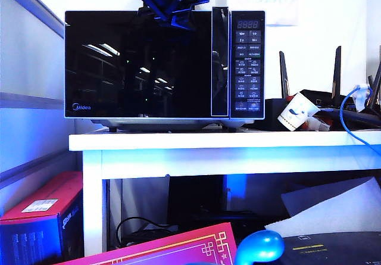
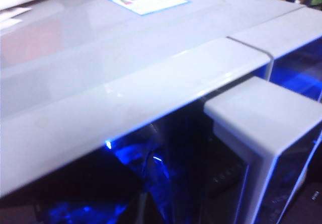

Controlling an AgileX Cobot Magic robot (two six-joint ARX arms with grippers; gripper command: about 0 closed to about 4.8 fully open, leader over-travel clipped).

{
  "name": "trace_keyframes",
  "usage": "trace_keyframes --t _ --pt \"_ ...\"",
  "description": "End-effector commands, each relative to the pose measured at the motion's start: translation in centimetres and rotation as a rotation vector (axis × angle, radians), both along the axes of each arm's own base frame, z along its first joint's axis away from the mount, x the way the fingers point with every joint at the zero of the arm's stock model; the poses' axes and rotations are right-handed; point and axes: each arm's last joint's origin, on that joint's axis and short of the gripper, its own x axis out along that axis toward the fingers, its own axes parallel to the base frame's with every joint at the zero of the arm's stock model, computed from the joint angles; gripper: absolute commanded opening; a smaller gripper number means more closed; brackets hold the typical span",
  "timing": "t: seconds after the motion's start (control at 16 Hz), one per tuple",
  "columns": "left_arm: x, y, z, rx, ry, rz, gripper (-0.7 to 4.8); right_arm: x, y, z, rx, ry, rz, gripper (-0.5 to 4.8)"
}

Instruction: Open the microwave door, place the box of snacks from the top of the microwave inside, then close the microwave door.

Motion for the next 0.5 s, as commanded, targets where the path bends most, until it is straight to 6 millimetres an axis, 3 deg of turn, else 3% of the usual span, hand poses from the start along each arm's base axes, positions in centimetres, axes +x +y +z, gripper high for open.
trace_keyframes --t 0.06,0.25,0.37,0.5 --pt "-2.8 2.1 4.5 -0.002 -0.019 0.049 -0.06 -0.7 -0.4 0.4 -0.009 -0.033 -0.015 -0.01" --pt "-9.6 5.5 12.1 -0.057 -0.119 0.049 -0.06 -2.6 -1.6 0.2 -0.131 -0.034 -0.052 -0.01" --pt "-16.1 8.9 17.4 -0.117 -0.23 0.053 -0.06 -4.0 -2.4 0.4 -0.137 -0.051 -0.059 -0.01" --pt "-23.3 12.5 20.6 -0.142 -0.277 0.053 -0.06 -5.4 -3.3 0.6 -0.158 -0.07 -0.07 -0.01"
